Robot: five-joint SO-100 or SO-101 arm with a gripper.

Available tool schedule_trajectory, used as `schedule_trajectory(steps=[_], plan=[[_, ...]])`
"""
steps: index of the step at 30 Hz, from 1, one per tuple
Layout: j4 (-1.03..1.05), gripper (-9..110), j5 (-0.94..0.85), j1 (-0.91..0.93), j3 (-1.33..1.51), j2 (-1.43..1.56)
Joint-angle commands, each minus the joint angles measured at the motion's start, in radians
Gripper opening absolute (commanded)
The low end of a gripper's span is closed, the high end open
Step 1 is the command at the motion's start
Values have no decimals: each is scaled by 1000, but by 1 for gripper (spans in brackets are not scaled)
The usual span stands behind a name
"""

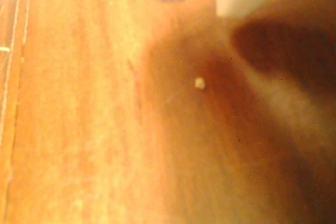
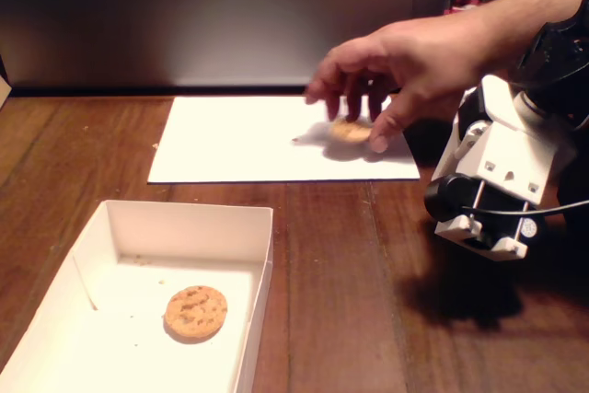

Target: Grasp a mini cookies block and put it in the white box.

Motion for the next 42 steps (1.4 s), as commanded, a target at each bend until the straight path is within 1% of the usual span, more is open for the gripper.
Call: schedule_trajectory(steps=[1,31,32,33,35,42], plan=[[21,0,-3,-8,-15,69],[6,0,-12,-8,-12,69],[3,0,-34,-12,-12,69],[-26,0,-124,-11,-5,69],[-78,0,-439,-2,6,69],[-195,0,-426,103,-150,69]])
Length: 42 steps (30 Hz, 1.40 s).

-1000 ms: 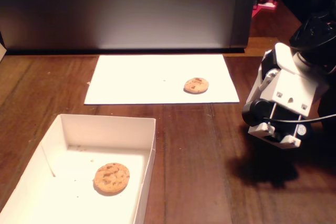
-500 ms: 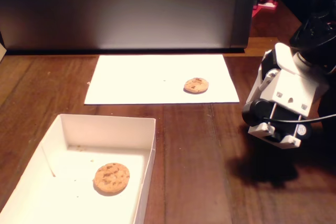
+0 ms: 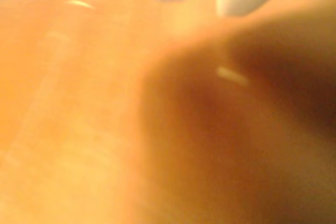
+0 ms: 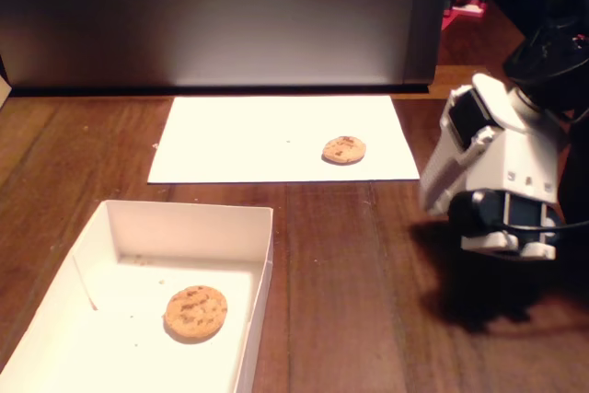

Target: Grasp a mini cookies block and put it in the white box.

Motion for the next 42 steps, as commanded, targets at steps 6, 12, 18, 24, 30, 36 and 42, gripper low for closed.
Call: schedule_trajectory(steps=[6,12,18,24,30,36,42], plan=[[-123,2,-55,74,-230,66],[-127,5,31,140,-448,-147],[3,5,242,196,-784,-551],[69,11,383,230,-899,-819],[78,13,445,290,-979,-1077],[87,15,500,357,-1124,-1362],[94,24,532,345,-1226,-1528]])
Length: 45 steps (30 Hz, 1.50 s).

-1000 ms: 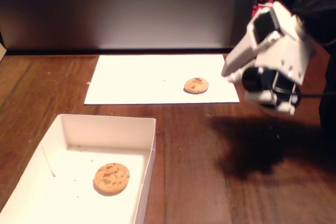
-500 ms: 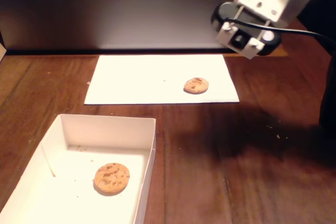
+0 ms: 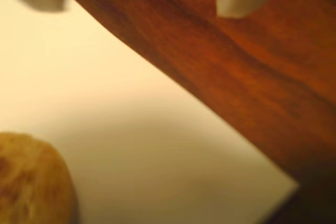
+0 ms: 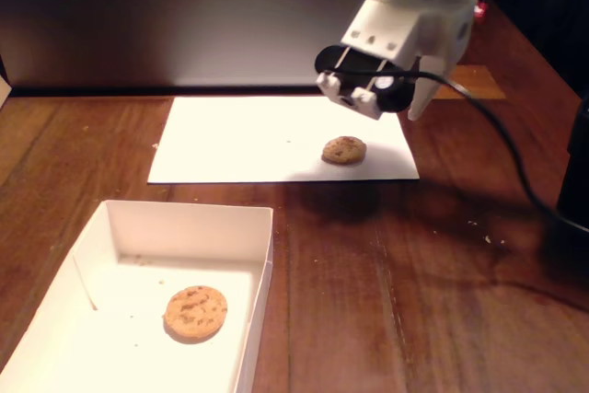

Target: Grasp a mini cookies block and put it in the white box.

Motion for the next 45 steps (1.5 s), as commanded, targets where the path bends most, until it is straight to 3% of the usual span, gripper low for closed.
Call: schedule_trajectory(steps=[1,17,45], plan=[[-3,24,12,-20,-143,-15],[-60,36,28,-87,-229,-225],[31,35,71,-80,-387,-407]])
